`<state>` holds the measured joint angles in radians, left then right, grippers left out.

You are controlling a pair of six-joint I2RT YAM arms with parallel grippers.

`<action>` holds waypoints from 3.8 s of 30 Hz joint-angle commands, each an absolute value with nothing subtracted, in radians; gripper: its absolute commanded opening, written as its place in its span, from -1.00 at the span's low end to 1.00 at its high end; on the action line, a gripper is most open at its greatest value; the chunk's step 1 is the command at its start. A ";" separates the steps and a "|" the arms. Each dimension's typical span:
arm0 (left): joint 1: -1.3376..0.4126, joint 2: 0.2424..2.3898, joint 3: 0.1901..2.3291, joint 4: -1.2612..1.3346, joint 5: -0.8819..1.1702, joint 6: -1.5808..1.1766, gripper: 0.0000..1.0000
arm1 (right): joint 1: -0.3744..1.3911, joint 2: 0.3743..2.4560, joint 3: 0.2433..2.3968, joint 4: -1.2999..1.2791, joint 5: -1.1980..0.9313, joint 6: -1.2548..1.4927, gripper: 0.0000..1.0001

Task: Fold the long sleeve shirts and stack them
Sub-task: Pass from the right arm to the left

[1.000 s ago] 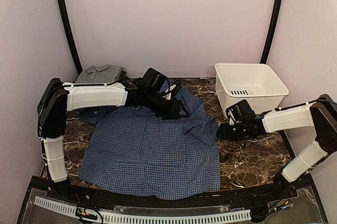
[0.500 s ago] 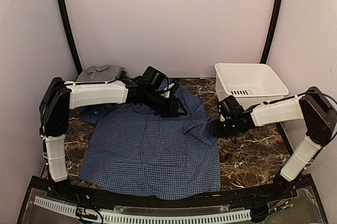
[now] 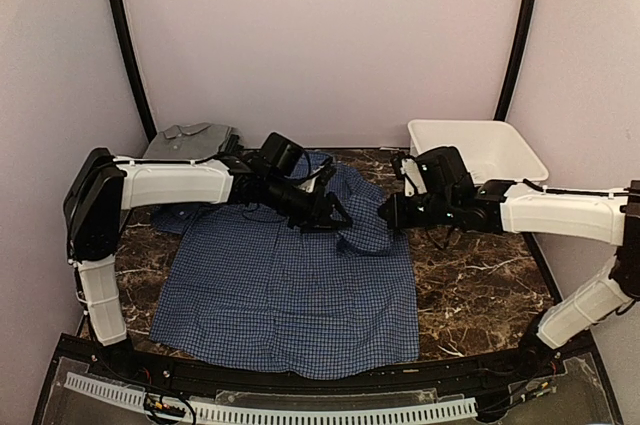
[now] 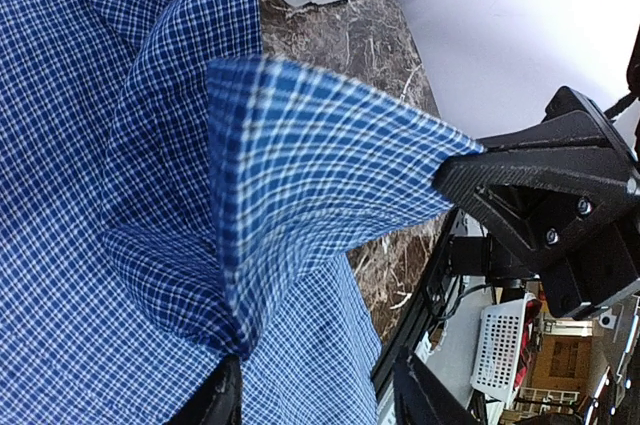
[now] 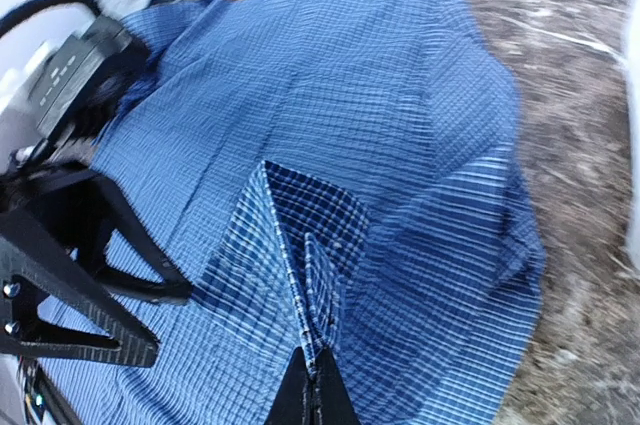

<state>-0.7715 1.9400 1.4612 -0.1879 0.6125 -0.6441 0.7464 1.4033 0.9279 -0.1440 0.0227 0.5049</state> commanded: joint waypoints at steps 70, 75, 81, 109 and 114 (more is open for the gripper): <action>-0.780 1.829 1.259 -0.193 0.717 -0.080 0.57 | 1.036 1.531 0.860 0.111 0.026 0.222 -1.00; -0.787 1.839 1.266 -0.209 0.691 -0.070 0.26 | 1.020 1.551 0.895 0.089 0.037 0.225 -1.00; -0.788 1.847 1.277 -0.217 0.657 -0.059 0.08 | 1.012 1.572 0.925 0.069 0.029 0.222 -1.00; -0.676 1.779 1.684 -0.229 0.133 -0.323 -1.00 | 0.891 1.210 0.823 -0.277 0.394 0.624 0.97; -0.648 1.857 1.835 -0.221 0.135 -0.373 -1.00 | 0.894 1.186 0.767 -0.395 0.220 0.785 0.74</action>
<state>-0.6655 1.8038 1.7321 -0.2043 0.1528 -0.3099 0.8936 1.2053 0.8082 -0.2802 0.3374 0.6262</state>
